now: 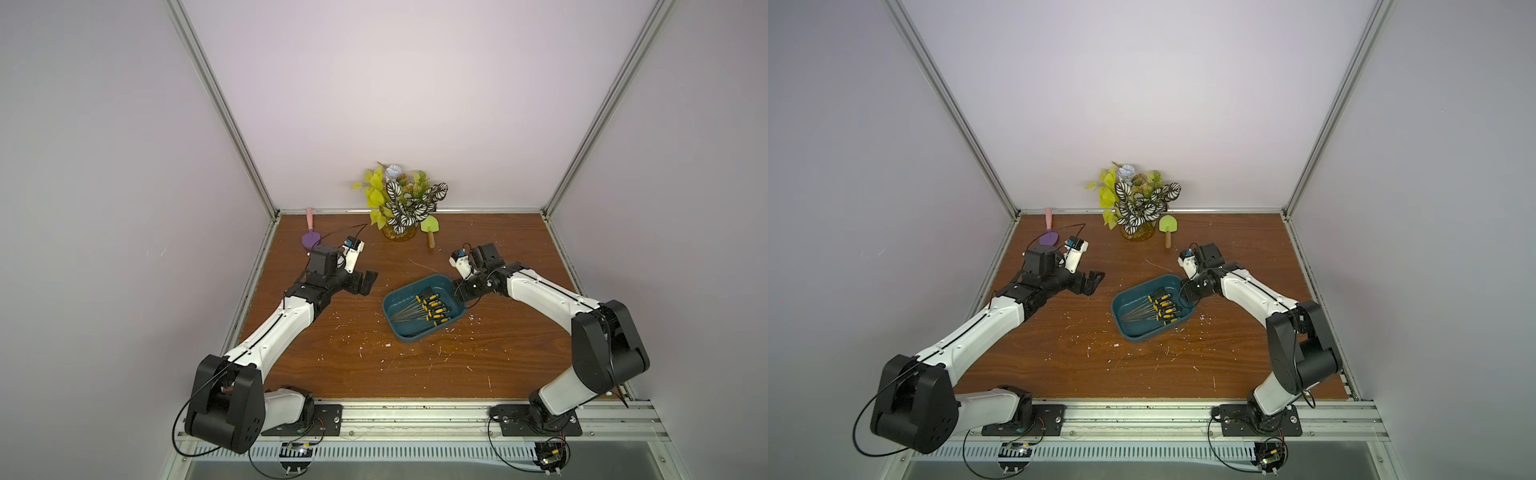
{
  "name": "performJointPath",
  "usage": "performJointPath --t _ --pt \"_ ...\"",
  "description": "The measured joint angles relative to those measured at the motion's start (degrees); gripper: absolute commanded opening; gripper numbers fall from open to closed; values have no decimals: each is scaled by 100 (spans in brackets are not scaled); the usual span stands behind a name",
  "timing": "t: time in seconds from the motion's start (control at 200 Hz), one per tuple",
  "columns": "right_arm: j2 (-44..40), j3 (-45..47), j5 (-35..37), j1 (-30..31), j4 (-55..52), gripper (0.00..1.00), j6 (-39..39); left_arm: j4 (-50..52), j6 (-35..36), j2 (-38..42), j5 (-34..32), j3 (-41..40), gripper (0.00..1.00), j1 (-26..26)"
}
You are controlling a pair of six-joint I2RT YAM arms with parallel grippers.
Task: Take the file tool out of the storage box
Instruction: Move the storage box to the center of the board.
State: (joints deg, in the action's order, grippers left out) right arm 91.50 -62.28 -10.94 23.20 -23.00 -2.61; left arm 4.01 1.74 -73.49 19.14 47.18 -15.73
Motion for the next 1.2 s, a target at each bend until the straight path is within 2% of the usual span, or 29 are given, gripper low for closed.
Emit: performJointPath --t 0.11,0.195,0.445,0.585,0.826,1.056,1.156,1.201 --pt "-114 -243 74 -11 122 67 -35 210 131 -170 157 140 100 -289" --pt "-365 -210 214 -44 245 67 -168 330 214 -413 227 378 100 -586" --pt "-1276 667 348 -297 758 66 -717 870 518 -1773 109 1696 92 -1314" --pt "-1316 1025 361 -404 815 65 -861 1163 675 -2634 68 2398 85 -1543" --pt "-1355 1080 365 -490 837 65 -881 1429 763 -3451 7 2796 75 -1681" --pt "-1355 1113 435 -511 887 64 -879 1519 734 -3626 -20 2811 58 -1696" --pt "-1353 1154 457 -529 916 64 -879 1550 723 -3628 -46 2811 30 -1696" --pt "-1353 1163 459 -529 916 63 -879 1552 636 -3628 -85 2811 26 -1698"
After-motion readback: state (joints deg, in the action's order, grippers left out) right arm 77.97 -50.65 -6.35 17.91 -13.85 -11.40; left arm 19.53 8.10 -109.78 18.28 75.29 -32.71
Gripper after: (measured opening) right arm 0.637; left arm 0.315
